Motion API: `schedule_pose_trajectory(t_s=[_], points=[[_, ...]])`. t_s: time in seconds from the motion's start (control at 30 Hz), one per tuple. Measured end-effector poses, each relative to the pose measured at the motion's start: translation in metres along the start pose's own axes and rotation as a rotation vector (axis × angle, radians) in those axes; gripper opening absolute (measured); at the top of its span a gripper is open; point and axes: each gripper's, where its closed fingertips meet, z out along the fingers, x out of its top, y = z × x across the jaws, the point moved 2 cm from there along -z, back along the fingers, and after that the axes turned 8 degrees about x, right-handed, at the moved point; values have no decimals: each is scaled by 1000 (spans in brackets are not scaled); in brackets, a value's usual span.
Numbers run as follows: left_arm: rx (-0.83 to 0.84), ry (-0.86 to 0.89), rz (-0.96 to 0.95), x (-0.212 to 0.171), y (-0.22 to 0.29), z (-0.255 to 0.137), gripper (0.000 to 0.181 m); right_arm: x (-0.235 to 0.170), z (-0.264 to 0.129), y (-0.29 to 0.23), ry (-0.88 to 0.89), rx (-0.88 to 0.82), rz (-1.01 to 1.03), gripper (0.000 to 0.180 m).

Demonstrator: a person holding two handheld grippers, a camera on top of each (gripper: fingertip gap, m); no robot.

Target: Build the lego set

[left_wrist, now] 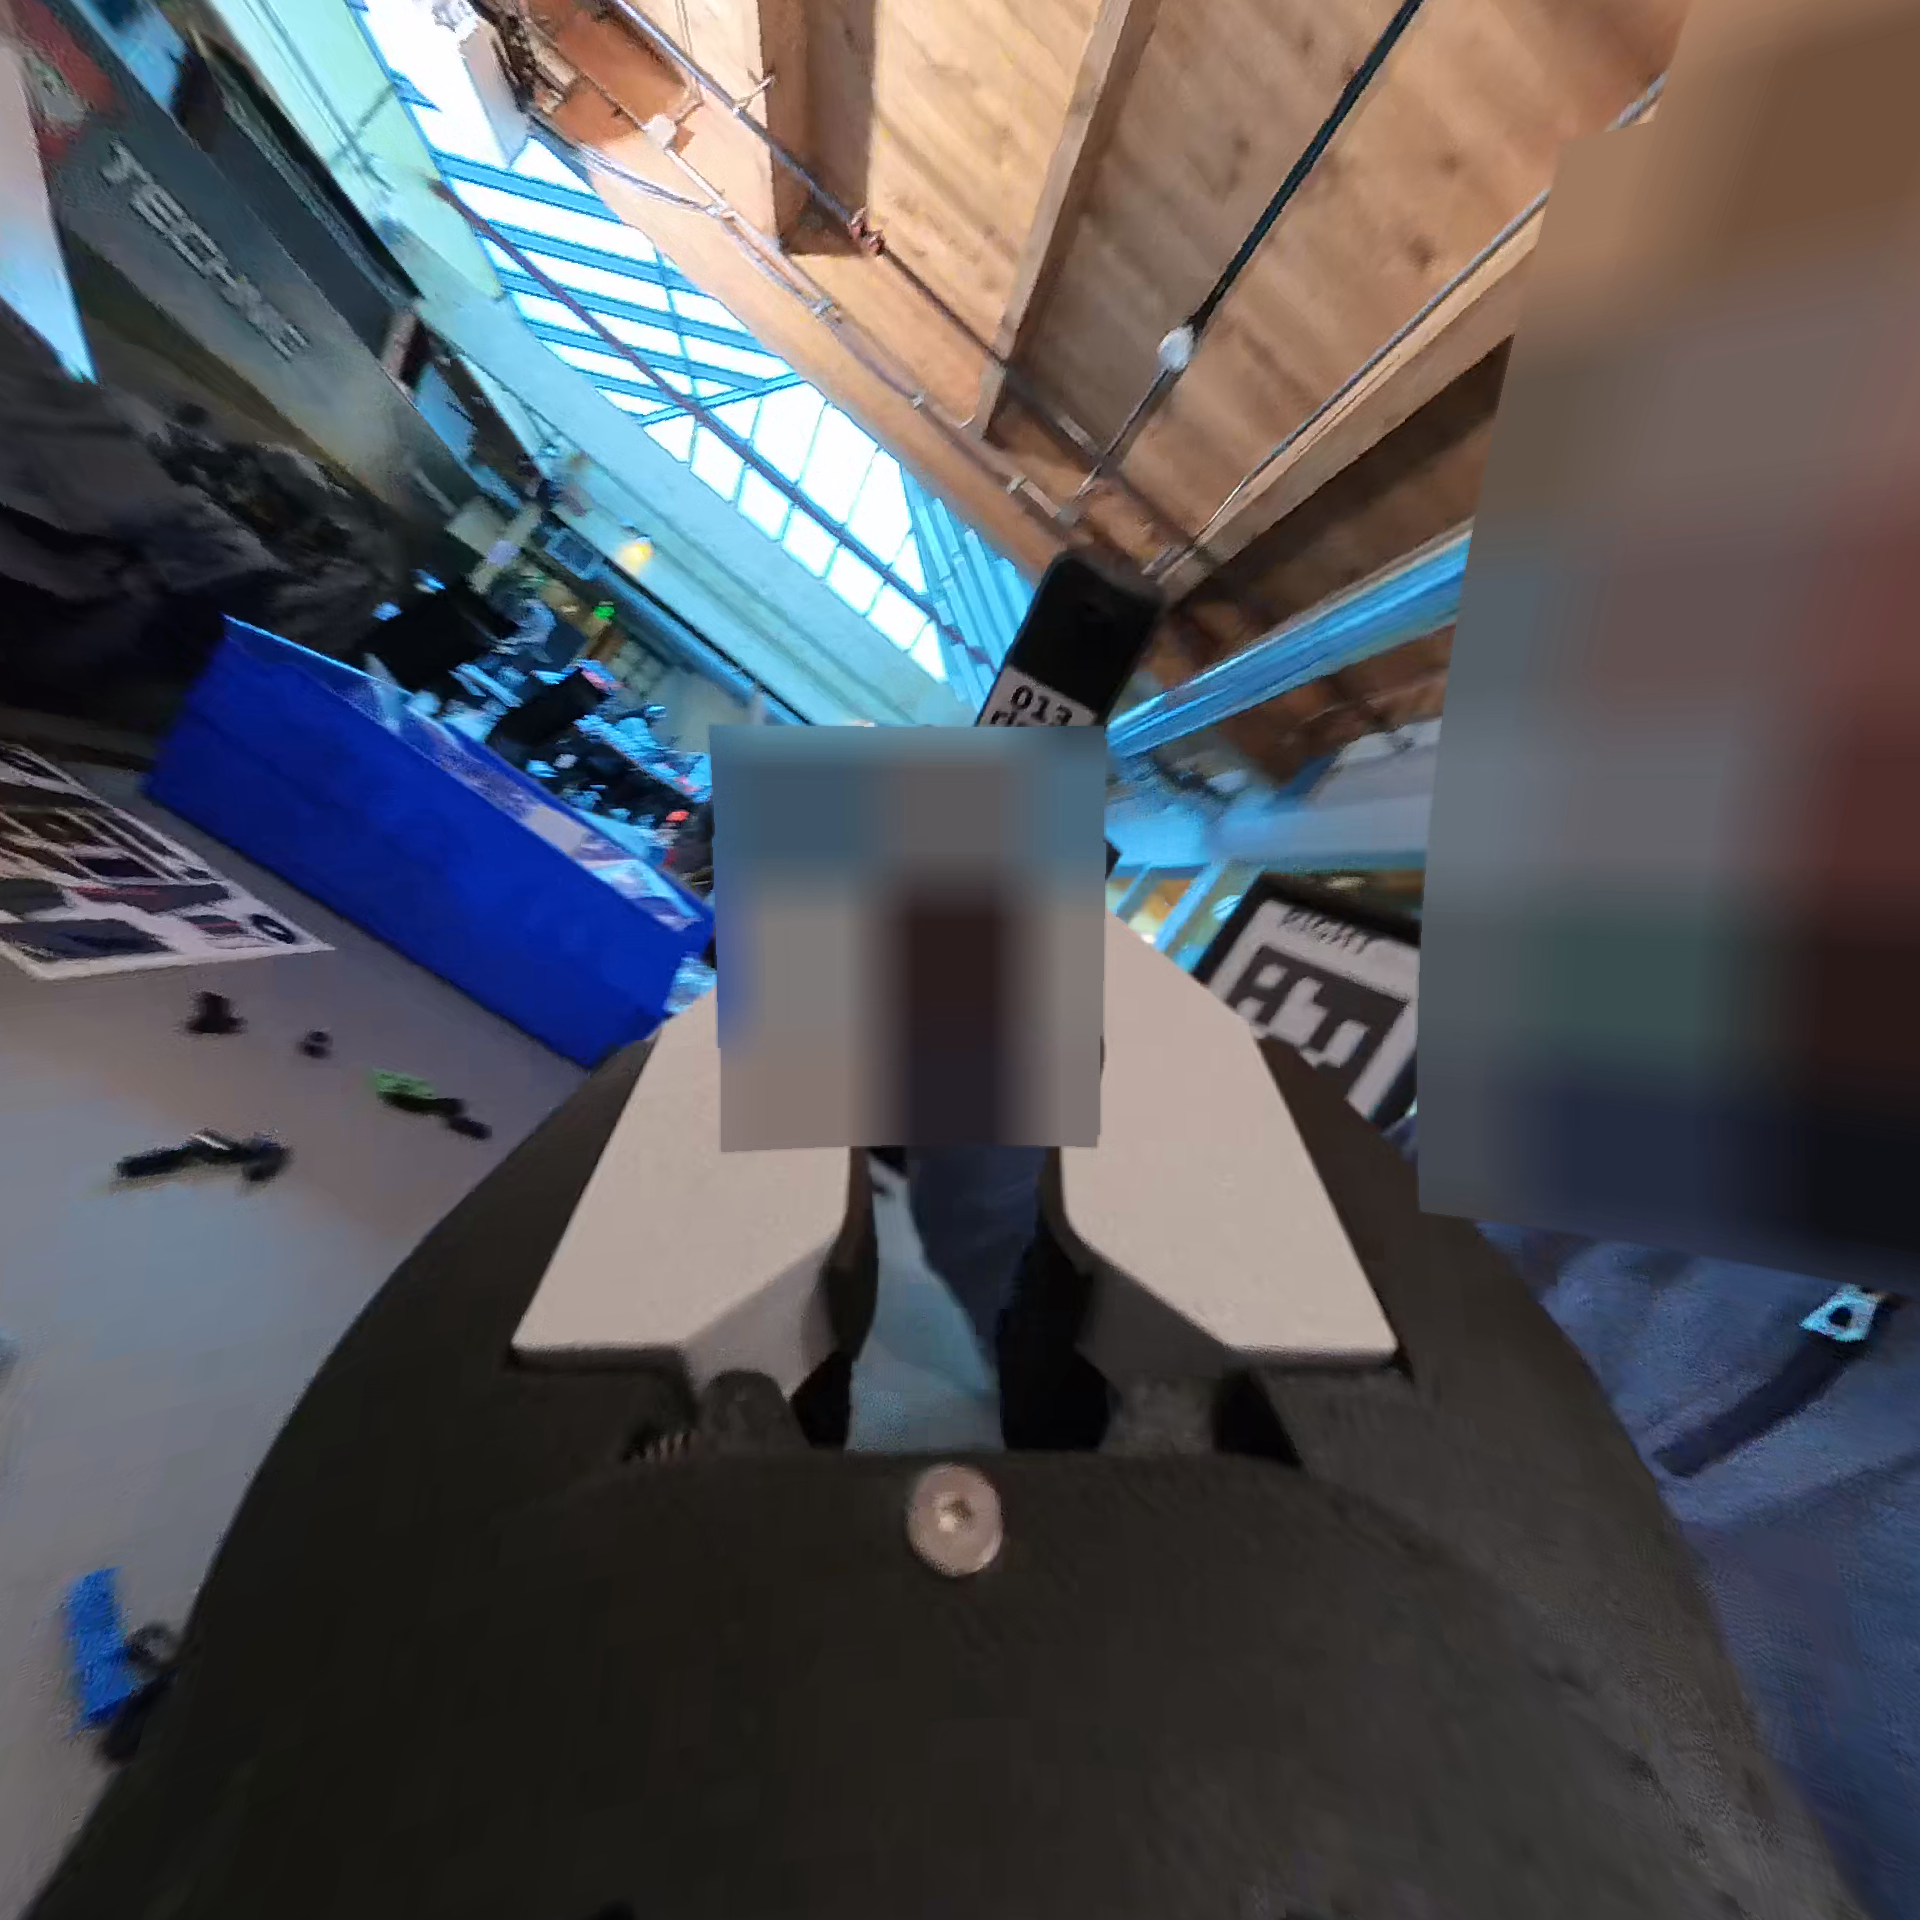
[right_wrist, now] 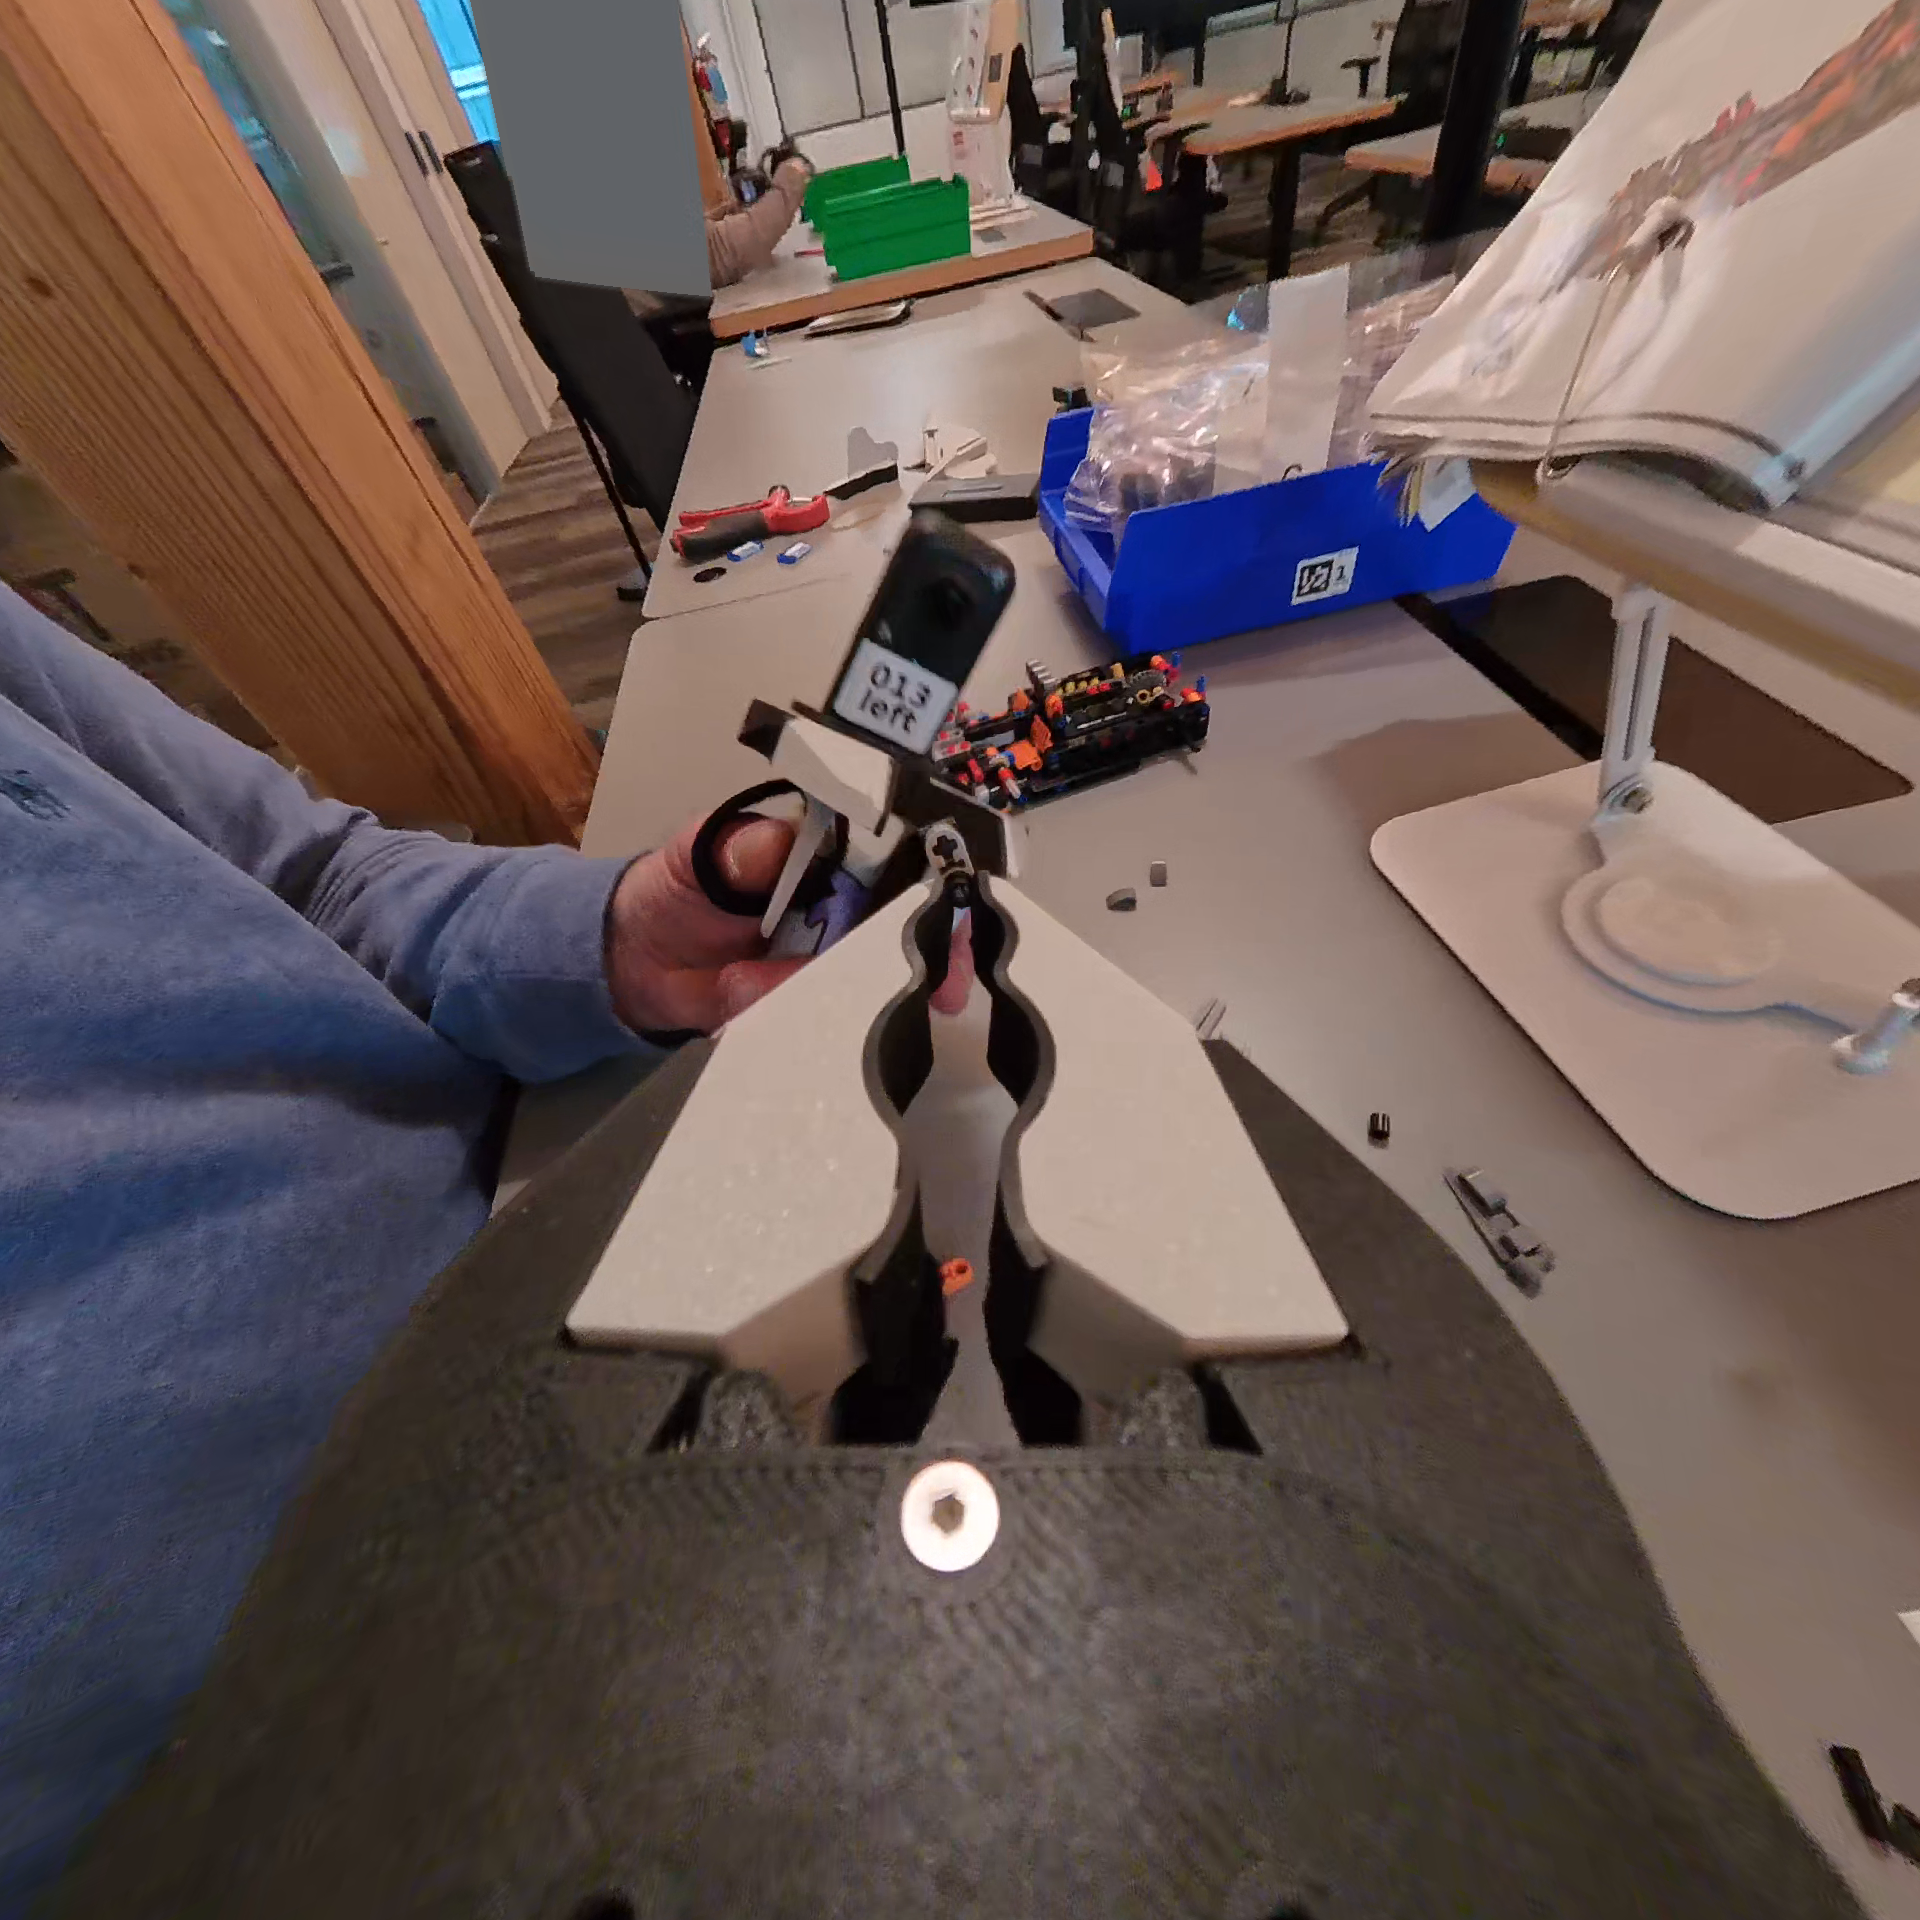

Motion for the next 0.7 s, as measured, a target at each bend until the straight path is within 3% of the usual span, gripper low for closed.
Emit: schedule_pose_trajectory(t_s=[0.2, 0.33, 0.53, 0.7], points=[[120, -93, 282, -3, 5, 7, 23, -3, 1, 2, -71, 4, 12, 1], [148, -115, 365, -5, 5, 10, 13, -1, 0, 2, -107, 12, 19, 1], [144, -105, 363, -4, 4, 11, 7, 1, 0, 0, -149, 24, 48, 1], [69, -27, 225, 4, 7, 12, 6, 11, 1, 1, -129, 10, 42, 2]])
